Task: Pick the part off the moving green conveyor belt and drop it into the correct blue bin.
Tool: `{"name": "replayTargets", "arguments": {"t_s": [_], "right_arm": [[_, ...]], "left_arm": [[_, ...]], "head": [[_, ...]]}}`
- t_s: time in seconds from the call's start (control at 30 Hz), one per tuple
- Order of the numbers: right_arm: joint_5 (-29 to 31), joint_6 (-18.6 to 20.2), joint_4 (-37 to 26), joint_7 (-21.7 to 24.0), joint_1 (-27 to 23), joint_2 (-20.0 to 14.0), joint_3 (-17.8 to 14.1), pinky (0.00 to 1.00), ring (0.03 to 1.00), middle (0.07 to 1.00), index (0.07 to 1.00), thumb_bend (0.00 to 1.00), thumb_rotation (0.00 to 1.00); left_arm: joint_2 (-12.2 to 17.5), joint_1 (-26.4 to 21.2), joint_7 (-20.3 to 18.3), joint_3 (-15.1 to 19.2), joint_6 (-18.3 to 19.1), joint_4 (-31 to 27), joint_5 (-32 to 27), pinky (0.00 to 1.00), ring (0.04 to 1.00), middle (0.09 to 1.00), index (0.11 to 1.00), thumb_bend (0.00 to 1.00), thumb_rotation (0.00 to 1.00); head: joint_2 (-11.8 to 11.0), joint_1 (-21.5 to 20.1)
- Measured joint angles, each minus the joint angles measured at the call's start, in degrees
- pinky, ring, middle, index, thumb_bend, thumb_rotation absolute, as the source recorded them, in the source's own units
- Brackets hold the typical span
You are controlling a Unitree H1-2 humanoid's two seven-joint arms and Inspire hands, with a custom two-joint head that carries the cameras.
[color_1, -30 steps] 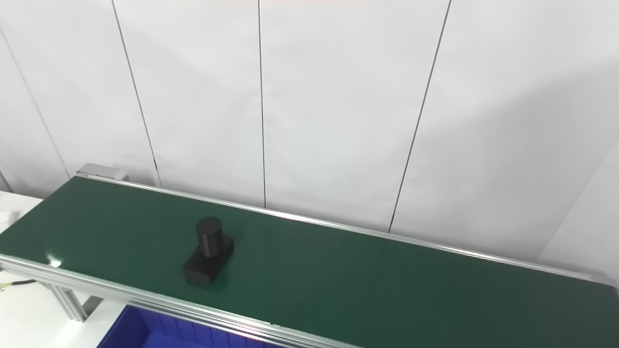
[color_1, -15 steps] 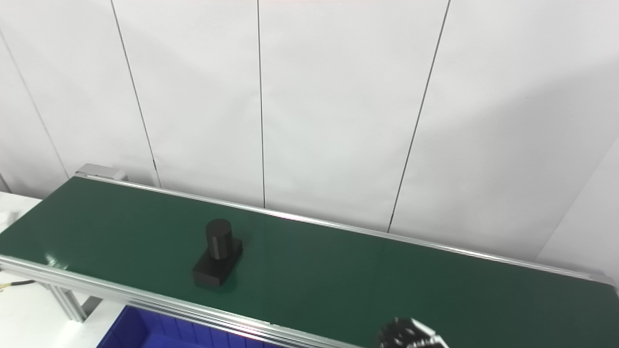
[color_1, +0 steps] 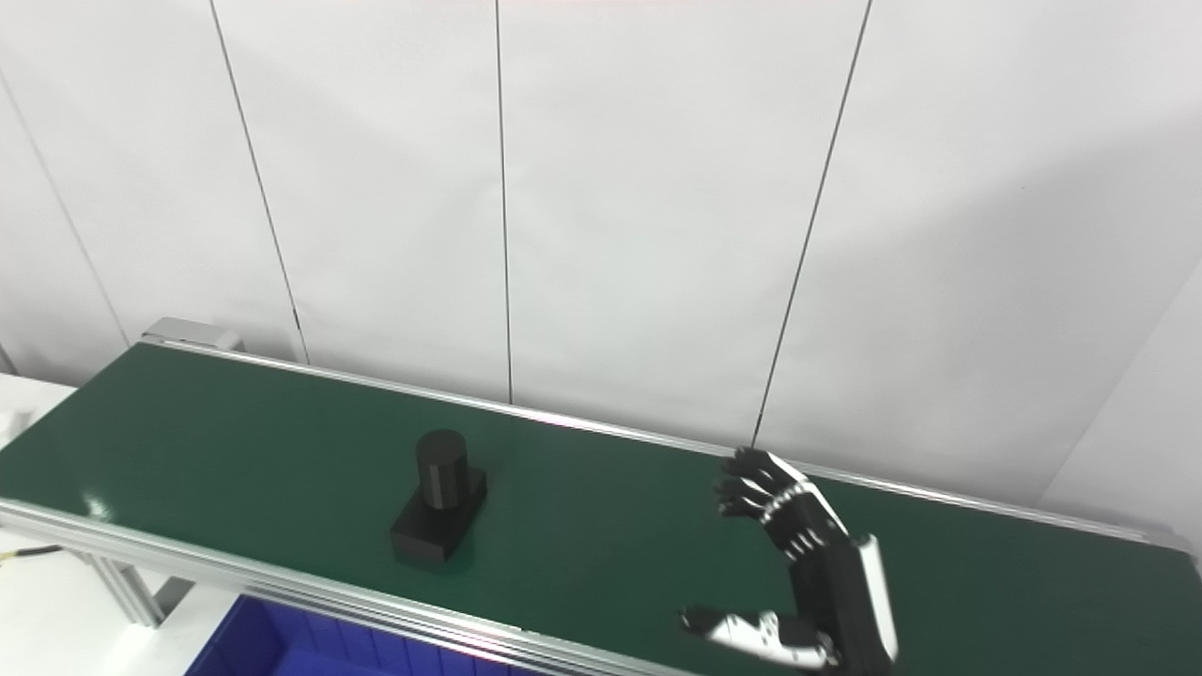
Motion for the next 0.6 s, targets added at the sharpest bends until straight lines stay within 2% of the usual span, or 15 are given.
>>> {"name": "replayTargets", "arguments": {"t_s": [0.07, 0.27, 0.37, 0.47, 0.53, 0.6], "right_arm": [[1.3, 0.0, 3.4, 0.5, -1.9, -0.4, 0.1, 0.66, 0.755, 0.809, 0.847, 0.92, 0.11], [3.1, 0.0, 13.3, 2.0, -7.6, -1.3, 0.3, 0.68, 0.759, 0.821, 0.852, 0.99, 0.11], [2.1, 0.0, 18.9, 0.7, -11.1, -1.3, -0.1, 0.68, 0.745, 0.815, 0.833, 1.00, 0.12], [1.5, 0.0, 23.9, -0.3, -13.5, -0.8, -0.6, 0.70, 0.763, 0.841, 0.850, 1.00, 0.14], [1.0, 0.0, 26.9, -1.1, -14.7, -0.6, -0.7, 0.71, 0.774, 0.857, 0.860, 1.00, 0.14], [0.4, 0.0, 30.0, -2.1, -16.0, -0.5, -0.6, 0.72, 0.792, 0.878, 0.878, 1.00, 0.14]], "left_arm": [[0.0, -0.3, 0.0, 0.0, 0.0, 0.4, 0.0, 0.66, 0.730, 0.771, 0.765, 0.99, 0.17], [0.0, -1.1, 0.0, 0.1, 0.0, 0.7, 0.0, 0.68, 0.742, 0.773, 0.773, 1.00, 0.16], [-0.1, -1.1, 0.2, 0.1, 0.0, 0.7, 0.0, 0.67, 0.730, 0.770, 0.767, 1.00, 0.14], [-0.1, -1.1, 0.3, 0.1, 0.0, 0.7, 0.0, 0.66, 0.730, 0.774, 0.768, 1.00, 0.14], [-0.1, -1.1, 0.3, 0.1, 0.0, 0.6, 0.0, 0.66, 0.733, 0.776, 0.770, 1.00, 0.14], [-0.1, -1.2, 0.3, 0.2, 0.0, 0.6, 0.0, 0.67, 0.743, 0.785, 0.779, 0.99, 0.14]], "head": [[-0.2, -0.5], [0.0, -0.7], [0.2, -0.7], [0.5, -0.8], [1.9, -1.8], [1.9, -1.8]]}}
